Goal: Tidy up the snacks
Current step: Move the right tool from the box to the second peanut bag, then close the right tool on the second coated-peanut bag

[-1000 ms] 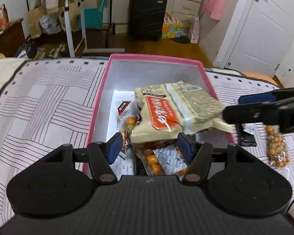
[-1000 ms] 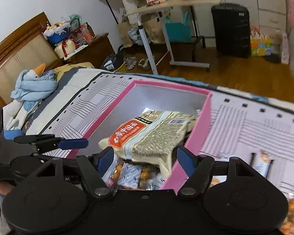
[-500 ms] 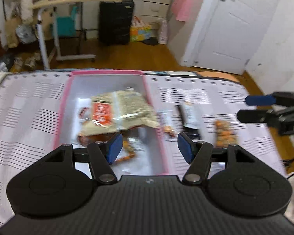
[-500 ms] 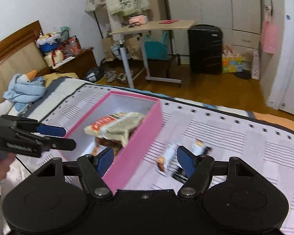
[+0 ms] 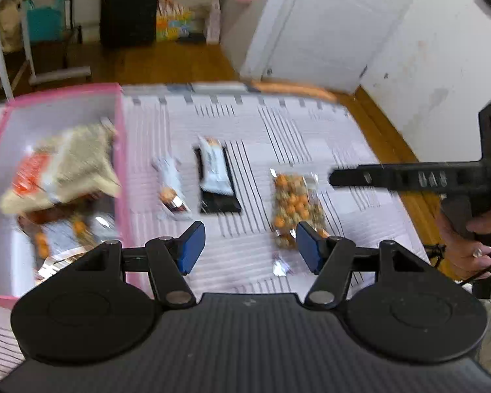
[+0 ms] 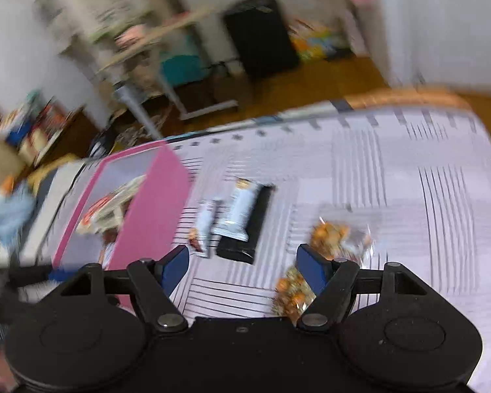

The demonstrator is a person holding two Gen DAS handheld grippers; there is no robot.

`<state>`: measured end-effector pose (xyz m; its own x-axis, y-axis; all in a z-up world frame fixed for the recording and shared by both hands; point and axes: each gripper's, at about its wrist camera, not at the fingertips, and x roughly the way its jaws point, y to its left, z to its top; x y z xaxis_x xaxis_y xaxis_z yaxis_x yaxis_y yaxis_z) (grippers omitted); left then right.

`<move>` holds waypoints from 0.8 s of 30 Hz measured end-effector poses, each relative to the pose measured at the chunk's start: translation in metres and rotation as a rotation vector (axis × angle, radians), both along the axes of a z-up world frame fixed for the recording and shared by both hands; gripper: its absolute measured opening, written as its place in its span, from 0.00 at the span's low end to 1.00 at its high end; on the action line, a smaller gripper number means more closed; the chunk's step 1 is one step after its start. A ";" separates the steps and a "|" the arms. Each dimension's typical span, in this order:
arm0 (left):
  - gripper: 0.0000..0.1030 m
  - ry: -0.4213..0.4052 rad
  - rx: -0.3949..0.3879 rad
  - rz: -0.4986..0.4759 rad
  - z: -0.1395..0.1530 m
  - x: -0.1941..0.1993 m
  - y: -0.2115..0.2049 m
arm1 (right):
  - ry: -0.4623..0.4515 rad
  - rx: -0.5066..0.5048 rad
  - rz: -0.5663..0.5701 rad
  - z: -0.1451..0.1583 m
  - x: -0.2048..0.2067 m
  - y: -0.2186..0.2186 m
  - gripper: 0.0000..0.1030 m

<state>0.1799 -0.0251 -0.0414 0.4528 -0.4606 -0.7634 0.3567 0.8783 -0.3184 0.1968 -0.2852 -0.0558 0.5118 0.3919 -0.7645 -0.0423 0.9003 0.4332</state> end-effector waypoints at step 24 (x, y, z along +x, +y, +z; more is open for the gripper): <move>0.58 0.028 -0.126 -0.040 -0.148 0.039 -0.083 | 0.342 -0.006 -0.137 -0.112 0.049 -0.040 0.75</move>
<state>0.2187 -0.1076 -0.1894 0.4110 -0.5709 -0.7107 0.3801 0.8159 -0.4356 0.2453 -0.3252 -0.1682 0.2741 0.3328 -0.9023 0.2249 0.8900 0.3966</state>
